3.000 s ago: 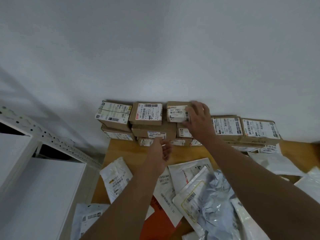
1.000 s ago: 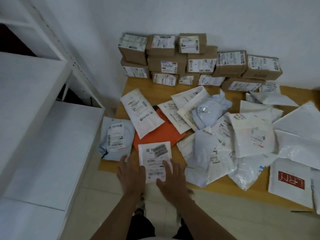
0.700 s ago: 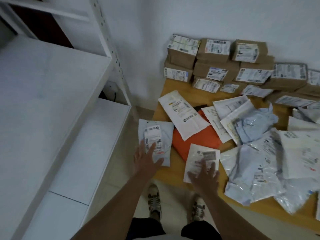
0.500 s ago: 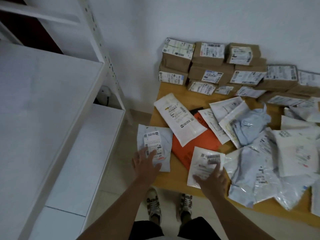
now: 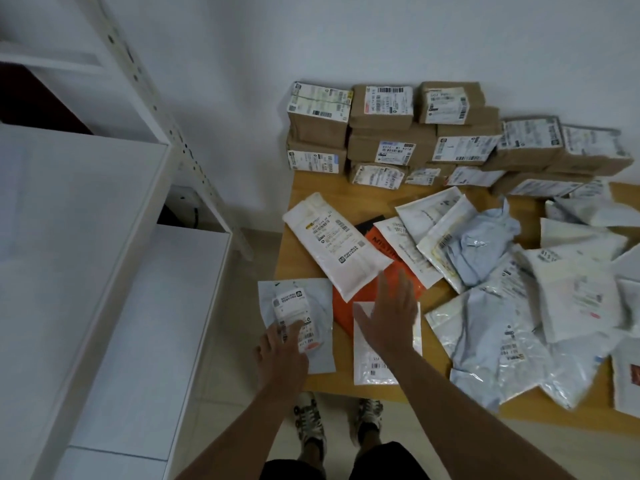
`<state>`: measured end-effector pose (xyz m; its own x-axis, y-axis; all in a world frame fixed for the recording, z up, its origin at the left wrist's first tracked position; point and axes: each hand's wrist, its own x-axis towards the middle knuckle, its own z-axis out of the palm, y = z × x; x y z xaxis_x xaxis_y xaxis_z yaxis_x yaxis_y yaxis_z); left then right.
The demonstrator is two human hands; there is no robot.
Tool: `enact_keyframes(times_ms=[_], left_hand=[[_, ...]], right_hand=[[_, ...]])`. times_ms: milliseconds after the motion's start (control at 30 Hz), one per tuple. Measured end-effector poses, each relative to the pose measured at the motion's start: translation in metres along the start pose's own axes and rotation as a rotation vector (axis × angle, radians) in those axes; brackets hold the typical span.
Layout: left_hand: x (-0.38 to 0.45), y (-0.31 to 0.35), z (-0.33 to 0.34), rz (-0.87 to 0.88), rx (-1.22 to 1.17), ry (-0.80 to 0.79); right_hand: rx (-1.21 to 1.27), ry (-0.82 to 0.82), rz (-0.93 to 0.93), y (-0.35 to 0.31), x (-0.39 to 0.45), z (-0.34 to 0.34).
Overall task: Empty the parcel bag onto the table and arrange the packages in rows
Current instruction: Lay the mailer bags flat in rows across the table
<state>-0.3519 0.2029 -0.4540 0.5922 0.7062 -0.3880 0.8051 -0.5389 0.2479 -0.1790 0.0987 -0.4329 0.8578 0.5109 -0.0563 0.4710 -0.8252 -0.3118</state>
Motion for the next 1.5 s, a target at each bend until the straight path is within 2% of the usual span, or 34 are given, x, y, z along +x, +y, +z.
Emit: enact_keyframes(times_ms=[67, 200, 233, 300, 433, 500, 600, 633, 667, 733, 767, 867, 933, 1033, 1100, 1167, 1267, 1367, 1400, 1500], left_hand=[[-0.003, 0.002, 0.001, 0.028, 0.048, 0.008], [-0.001, 0.001, 0.012, 0.089, 0.185, 0.03], [0.001, 0.001, 0.012, 0.079, 0.195, 0.017], [0.004, 0.003, 0.014, 0.069, 0.221, -0.004], [0.007, 0.017, 0.01, 0.033, 0.16, 0.016], [0.011, 0.025, 0.011, 0.01, 0.095, 0.069], [0.023, 0.048, 0.009, 0.059, 0.022, 0.166], [0.026, 0.056, 0.008, 0.07, 0.021, 0.182], [0.031, 0.065, 0.007, 0.097, 0.017, 0.179], [0.038, 0.08, 0.006, 0.109, -0.007, 0.182], [0.042, 0.082, 0.005, 0.089, -0.016, 0.177], [0.05, 0.087, 0.001, 0.031, -0.027, 0.188], [0.052, 0.078, -0.004, -0.028, -0.046, 0.226], [0.048, 0.063, -0.013, -0.181, -0.063, 0.24], [0.043, 0.052, -0.012, -0.302, -0.113, 0.17], [0.04, 0.04, -0.009, -0.347, -0.203, 0.111], [0.037, 0.027, 0.0, -0.273, -0.242, 0.05], [0.038, 0.028, 0.0, -0.247, -0.2, 0.034], [0.038, 0.03, -0.001, -0.253, -0.197, 0.029], [0.043, 0.035, -0.004, -0.219, -0.172, 0.017]], right_hand=[[0.013, -0.081, -0.017, -0.029, 0.043, -0.007], [-0.229, -0.373, -0.093, -0.053, 0.098, -0.004], [-0.272, -0.379, -0.138, -0.055, 0.104, -0.004], [-0.233, -0.294, -0.21, -0.057, 0.105, -0.008], [0.198, -0.178, -0.244, -0.041, 0.095, -0.036], [0.537, -0.004, -0.073, -0.012, 0.094, -0.062], [0.96, 0.398, 0.425, 0.05, 0.087, -0.097], [0.975, 0.458, 0.549, 0.069, 0.08, -0.099], [0.922, 0.449, 0.651, 0.082, 0.072, -0.097], [0.749, 0.339, 0.739, 0.097, 0.052, -0.082], [0.645, 0.289, 0.705, 0.099, 0.043, -0.069], [0.251, 0.13, 0.391, 0.099, 0.029, -0.041], [0.189, -0.006, 0.263, 0.09, 0.035, -0.037], [0.08, -0.102, 0.079, 0.079, 0.056, -0.033], [0.011, -0.171, 0.06, 0.076, 0.075, -0.028], [-0.009, -0.244, 0.06, 0.073, 0.092, -0.027], [0.018, -0.241, -0.001, 0.073, 0.104, -0.033], [-0.152, -0.234, 0.097, 0.078, 0.103, -0.036], [-0.202, -0.219, 0.076, 0.074, 0.099, -0.037], [-0.139, -0.142, -0.285, 0.041, 0.089, -0.038]])
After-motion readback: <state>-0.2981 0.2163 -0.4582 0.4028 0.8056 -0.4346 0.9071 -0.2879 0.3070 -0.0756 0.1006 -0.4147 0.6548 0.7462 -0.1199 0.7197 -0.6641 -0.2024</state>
